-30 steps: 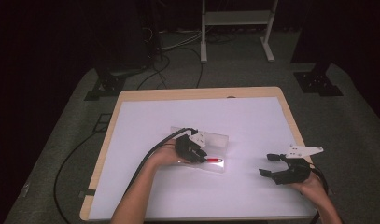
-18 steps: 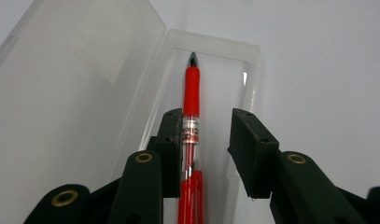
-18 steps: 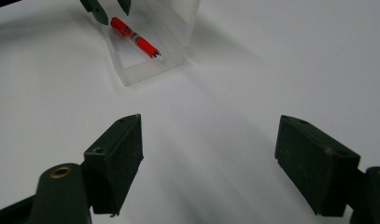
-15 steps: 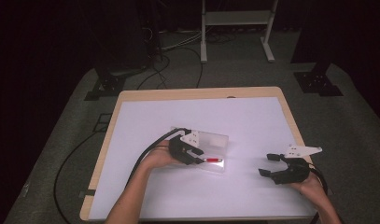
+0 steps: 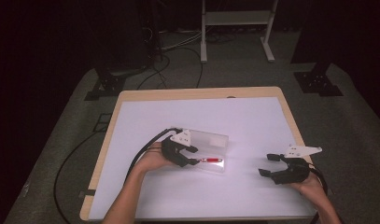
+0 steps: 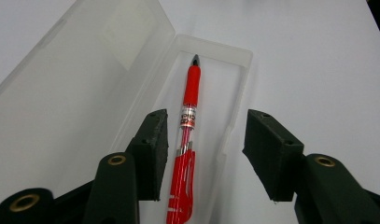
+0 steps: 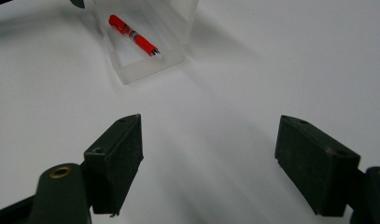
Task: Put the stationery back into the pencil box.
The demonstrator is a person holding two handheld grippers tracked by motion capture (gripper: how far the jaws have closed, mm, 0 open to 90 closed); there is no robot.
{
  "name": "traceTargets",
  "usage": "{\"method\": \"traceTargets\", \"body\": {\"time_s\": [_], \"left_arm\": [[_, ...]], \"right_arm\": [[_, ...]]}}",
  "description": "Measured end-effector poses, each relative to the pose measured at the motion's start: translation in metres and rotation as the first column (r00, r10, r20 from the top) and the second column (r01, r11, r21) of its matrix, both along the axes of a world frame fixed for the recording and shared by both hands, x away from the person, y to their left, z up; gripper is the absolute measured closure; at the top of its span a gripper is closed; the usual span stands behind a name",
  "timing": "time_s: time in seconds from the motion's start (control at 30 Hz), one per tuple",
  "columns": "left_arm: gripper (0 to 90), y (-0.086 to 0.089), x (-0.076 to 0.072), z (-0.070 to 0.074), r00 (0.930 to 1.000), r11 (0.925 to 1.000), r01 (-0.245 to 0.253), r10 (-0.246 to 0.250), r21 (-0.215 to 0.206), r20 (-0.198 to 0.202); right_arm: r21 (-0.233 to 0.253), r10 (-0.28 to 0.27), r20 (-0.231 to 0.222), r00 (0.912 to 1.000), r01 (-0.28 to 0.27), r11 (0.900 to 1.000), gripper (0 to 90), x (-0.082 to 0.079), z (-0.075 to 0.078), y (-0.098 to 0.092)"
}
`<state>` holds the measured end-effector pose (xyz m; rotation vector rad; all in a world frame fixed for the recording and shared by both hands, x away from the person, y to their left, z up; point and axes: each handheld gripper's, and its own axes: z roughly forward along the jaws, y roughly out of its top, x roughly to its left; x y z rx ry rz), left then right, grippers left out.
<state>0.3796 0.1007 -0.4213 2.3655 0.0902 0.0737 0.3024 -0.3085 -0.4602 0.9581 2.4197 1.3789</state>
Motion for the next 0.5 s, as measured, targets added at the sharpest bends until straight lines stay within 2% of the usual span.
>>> {"method": "traceTargets", "body": {"time_s": [0.5], "left_arm": [[42.0,0.016,-0.008,0.0,0.9991,0.9987,-0.042,0.042,-0.028,-0.006]], "right_arm": [[-0.006,0.0,-0.001,1.0,0.0,1.0,22.3,0.0,0.0,0.001]]}}
